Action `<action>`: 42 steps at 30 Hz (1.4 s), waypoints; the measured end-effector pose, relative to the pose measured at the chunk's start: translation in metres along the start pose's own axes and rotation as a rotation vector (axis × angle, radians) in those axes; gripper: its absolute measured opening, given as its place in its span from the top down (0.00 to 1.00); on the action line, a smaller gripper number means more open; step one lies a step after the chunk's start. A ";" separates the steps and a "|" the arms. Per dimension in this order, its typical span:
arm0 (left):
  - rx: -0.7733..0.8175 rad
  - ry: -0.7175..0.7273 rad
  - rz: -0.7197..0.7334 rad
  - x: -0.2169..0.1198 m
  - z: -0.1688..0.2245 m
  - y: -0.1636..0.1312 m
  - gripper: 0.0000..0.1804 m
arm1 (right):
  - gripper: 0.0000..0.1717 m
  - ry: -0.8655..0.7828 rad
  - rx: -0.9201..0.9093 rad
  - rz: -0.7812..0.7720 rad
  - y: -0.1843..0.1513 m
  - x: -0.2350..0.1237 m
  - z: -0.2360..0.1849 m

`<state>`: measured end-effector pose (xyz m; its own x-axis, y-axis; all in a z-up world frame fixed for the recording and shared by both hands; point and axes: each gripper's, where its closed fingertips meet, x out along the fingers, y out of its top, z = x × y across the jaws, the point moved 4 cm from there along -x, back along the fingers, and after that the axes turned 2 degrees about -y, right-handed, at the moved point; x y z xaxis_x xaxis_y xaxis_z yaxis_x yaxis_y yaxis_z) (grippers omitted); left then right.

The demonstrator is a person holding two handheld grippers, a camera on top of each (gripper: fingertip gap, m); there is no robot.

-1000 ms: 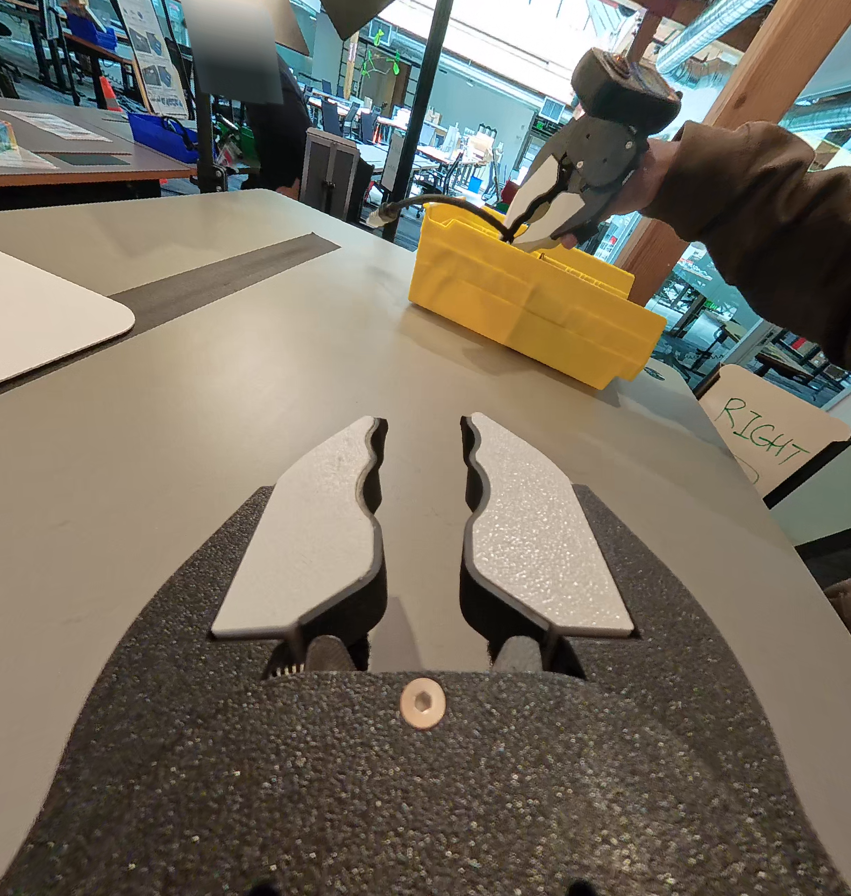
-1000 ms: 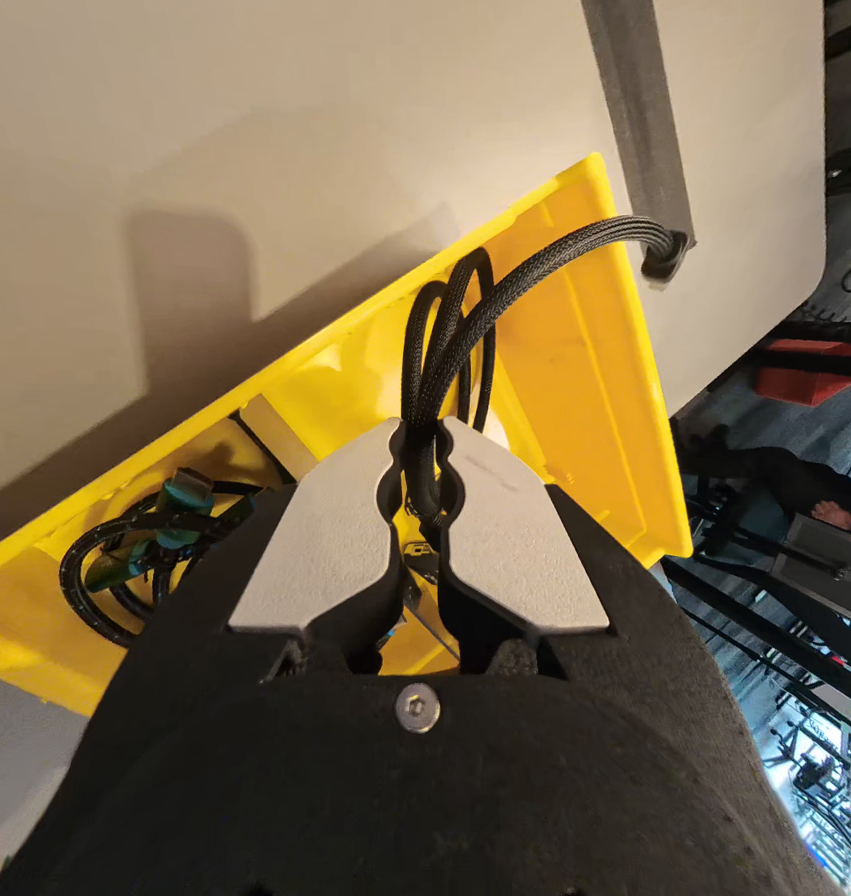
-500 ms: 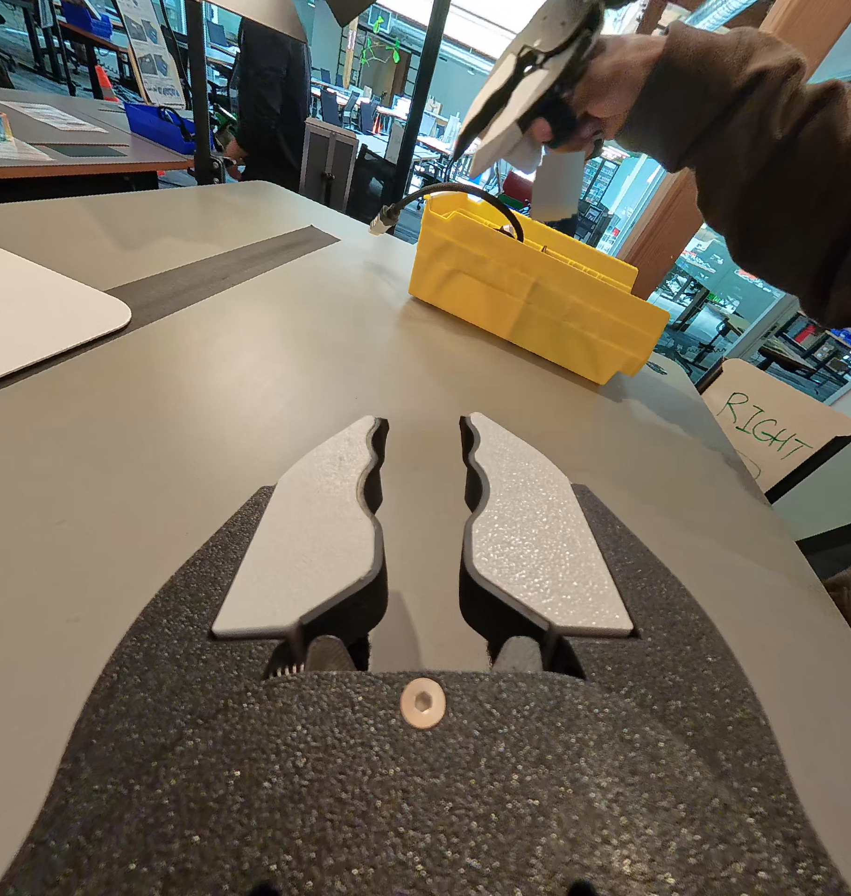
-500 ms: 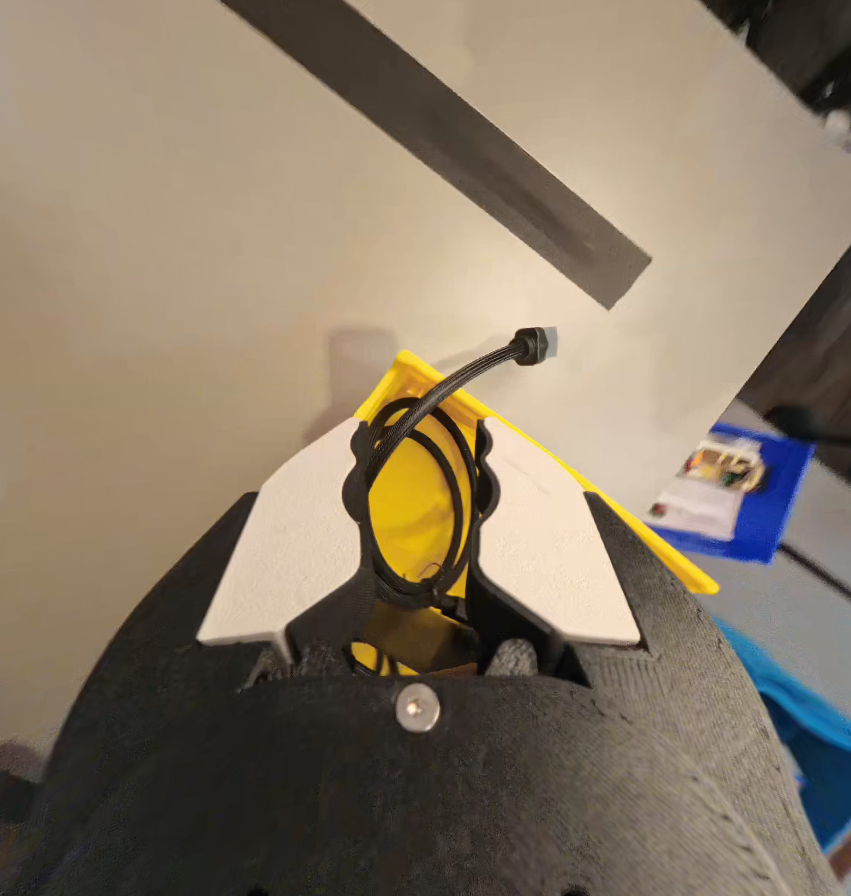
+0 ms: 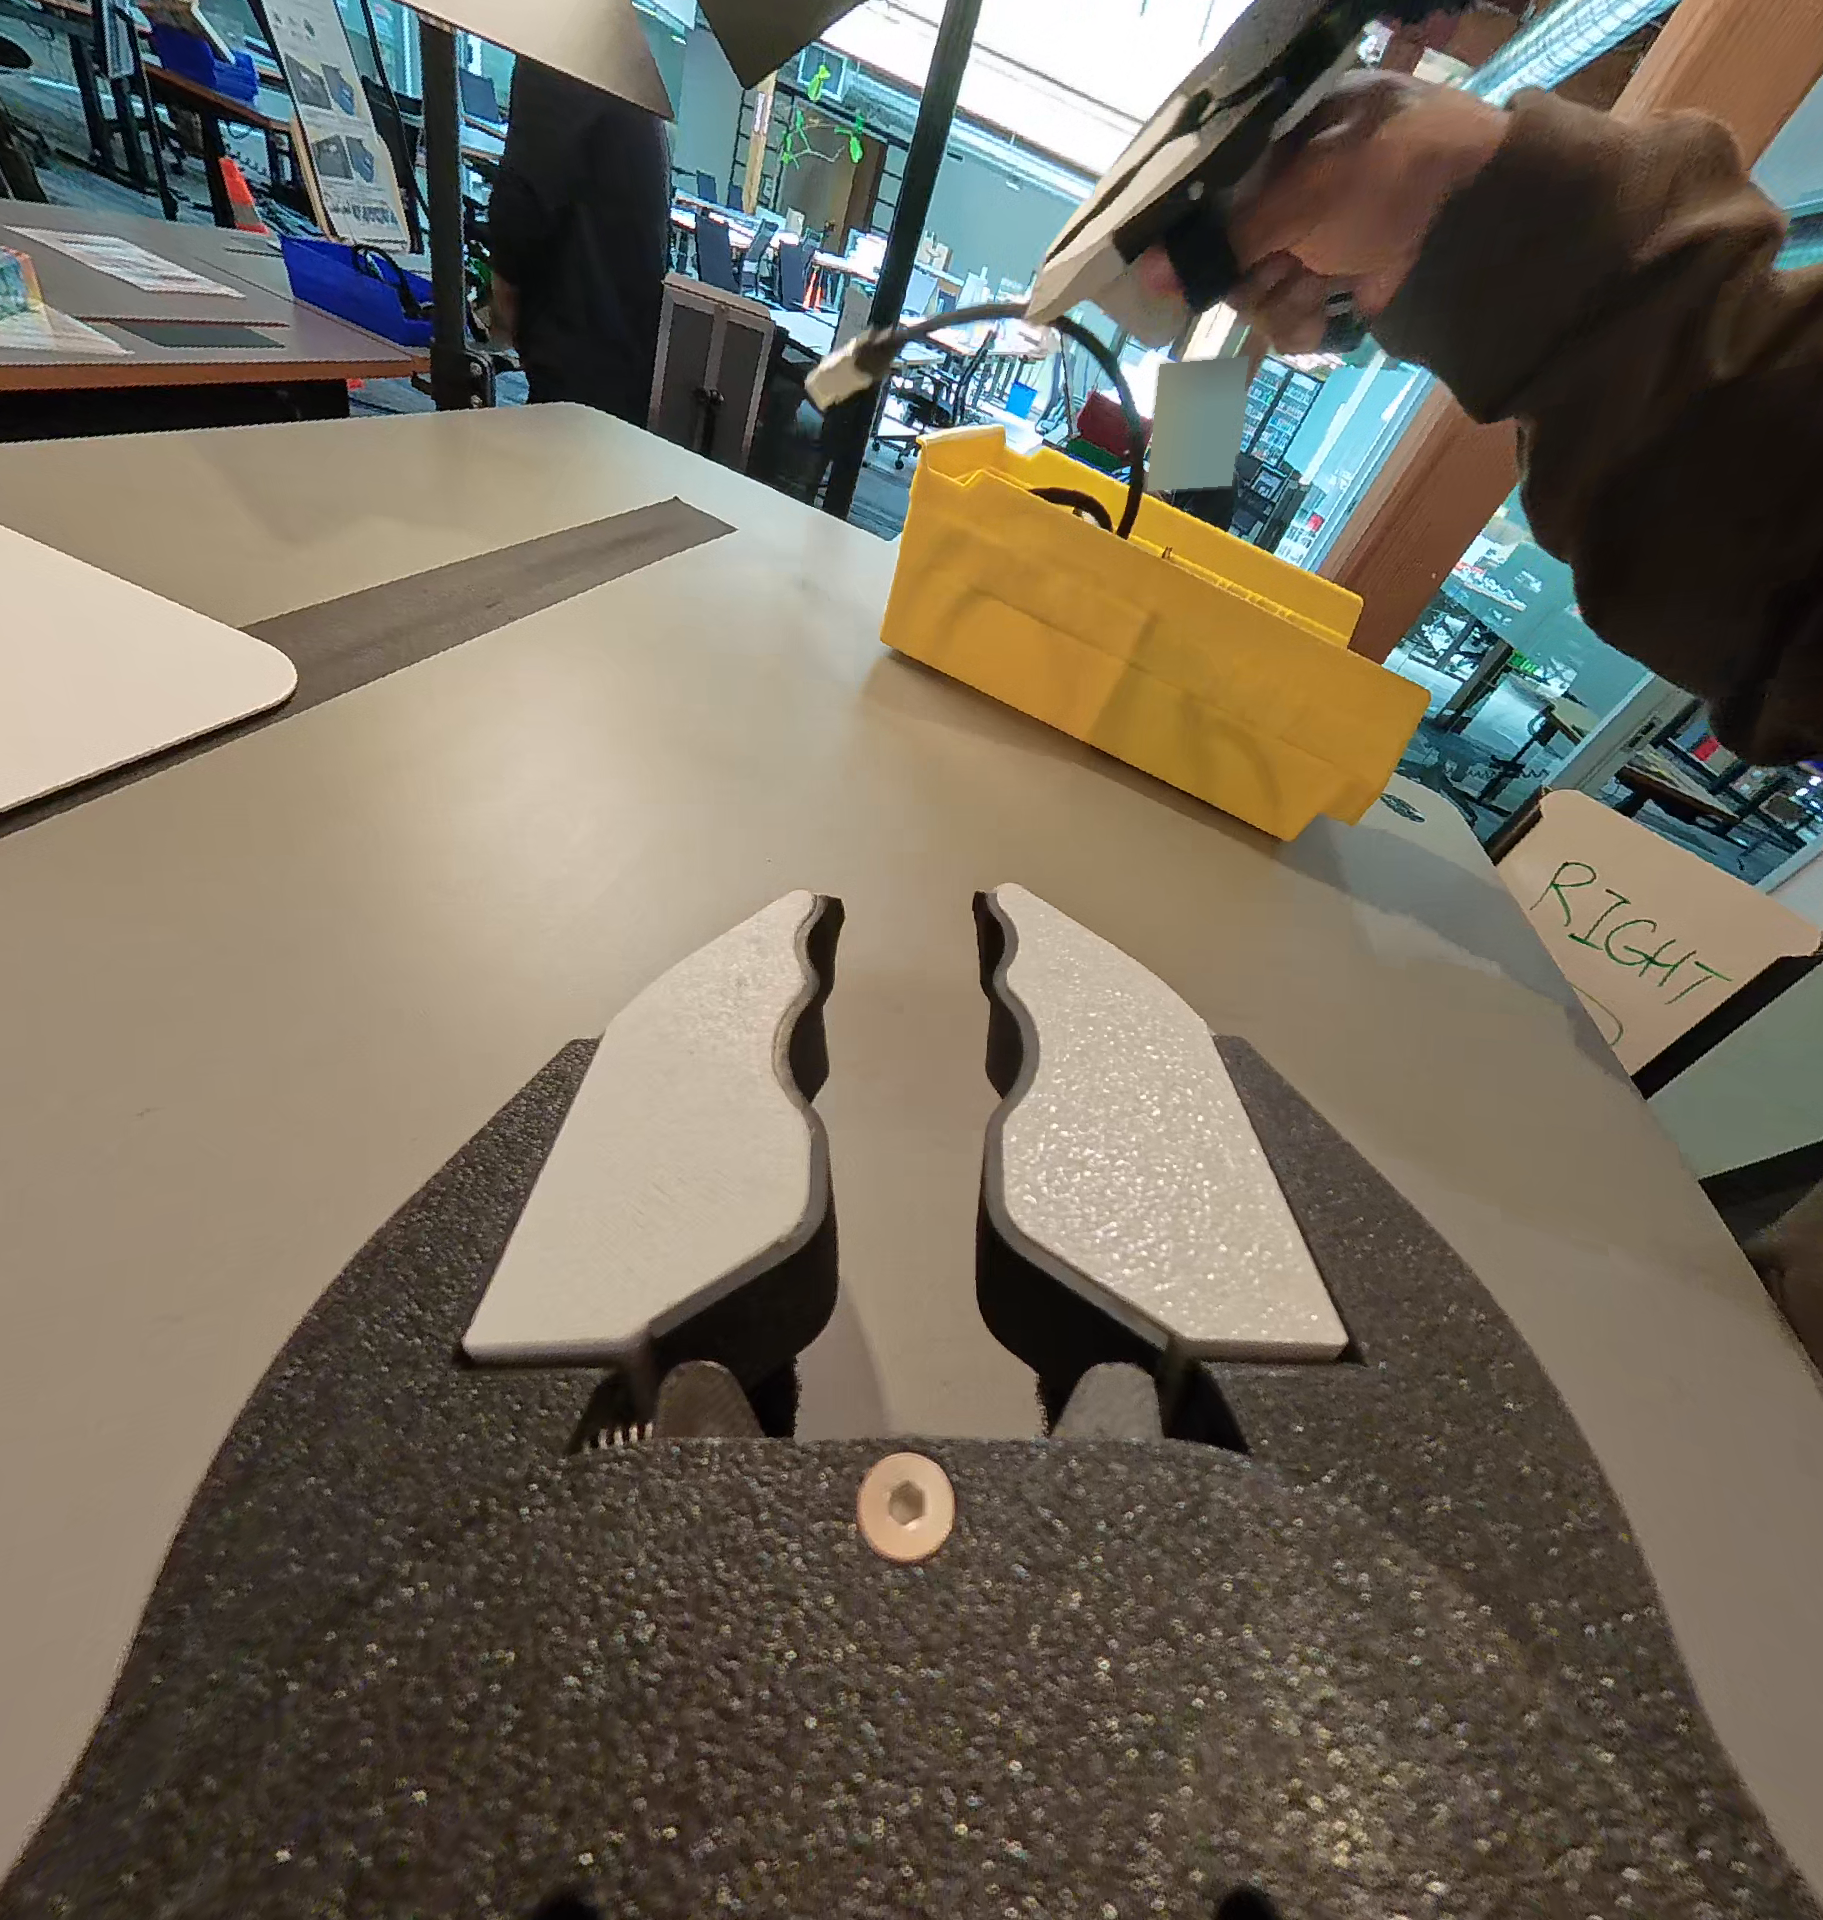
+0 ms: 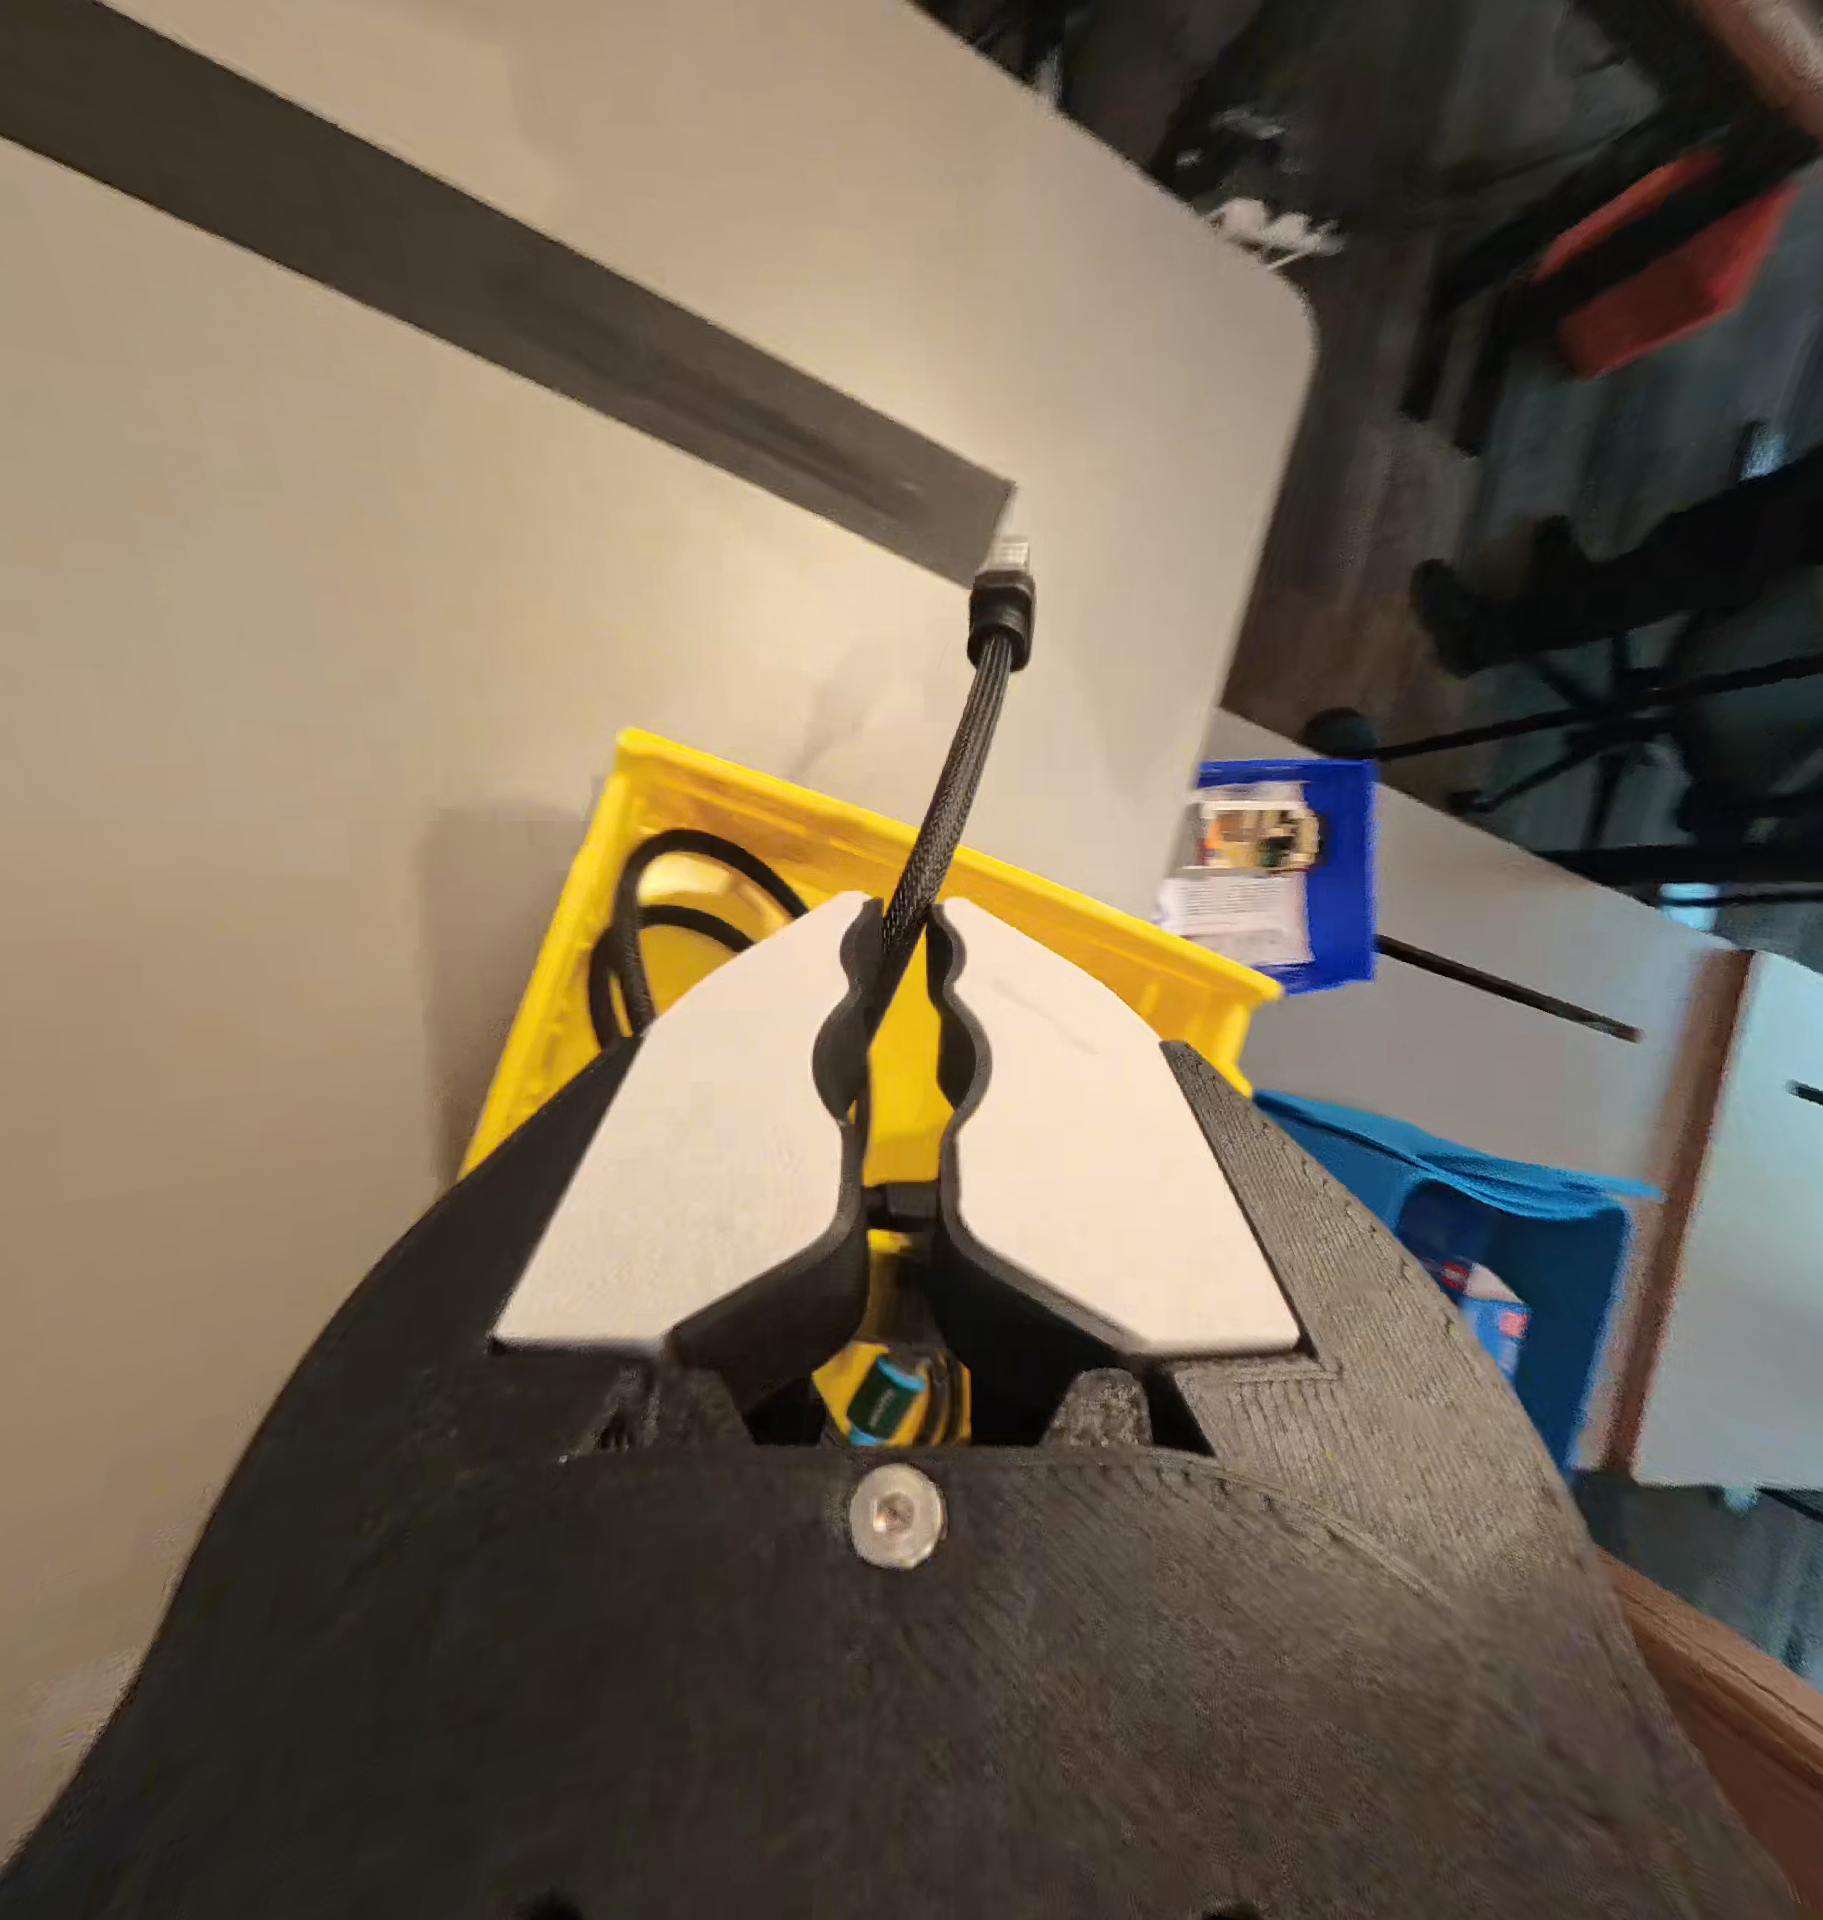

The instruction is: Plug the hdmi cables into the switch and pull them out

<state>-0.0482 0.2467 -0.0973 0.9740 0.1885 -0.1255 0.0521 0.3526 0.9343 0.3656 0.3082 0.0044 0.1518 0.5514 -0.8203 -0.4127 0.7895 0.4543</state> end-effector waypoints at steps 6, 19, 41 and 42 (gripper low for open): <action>-0.004 -0.001 -0.011 0.001 -0.001 -0.001 0.86 | 0.96 -0.399 -0.090 -0.041 -0.047 -0.059 0.021; 0.002 0.000 0.001 0.000 0.000 0.000 0.87 | 0.96 -0.160 -0.213 -0.214 -0.037 0.001 -0.023; 0.093 0.249 0.080 -0.015 -0.020 0.011 0.70 | 0.69 0.239 0.010 0.367 -0.141 -0.046 -0.231; 0.098 0.287 0.099 -0.019 -0.024 0.013 0.69 | 0.69 0.202 0.023 0.369 -0.149 -0.046 -0.230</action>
<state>-0.0709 0.2696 -0.0912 0.8744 0.4730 -0.1084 -0.0053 0.2327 0.9725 0.2134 0.1035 -0.1055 -0.1821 0.7362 -0.6518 -0.3857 0.5562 0.7361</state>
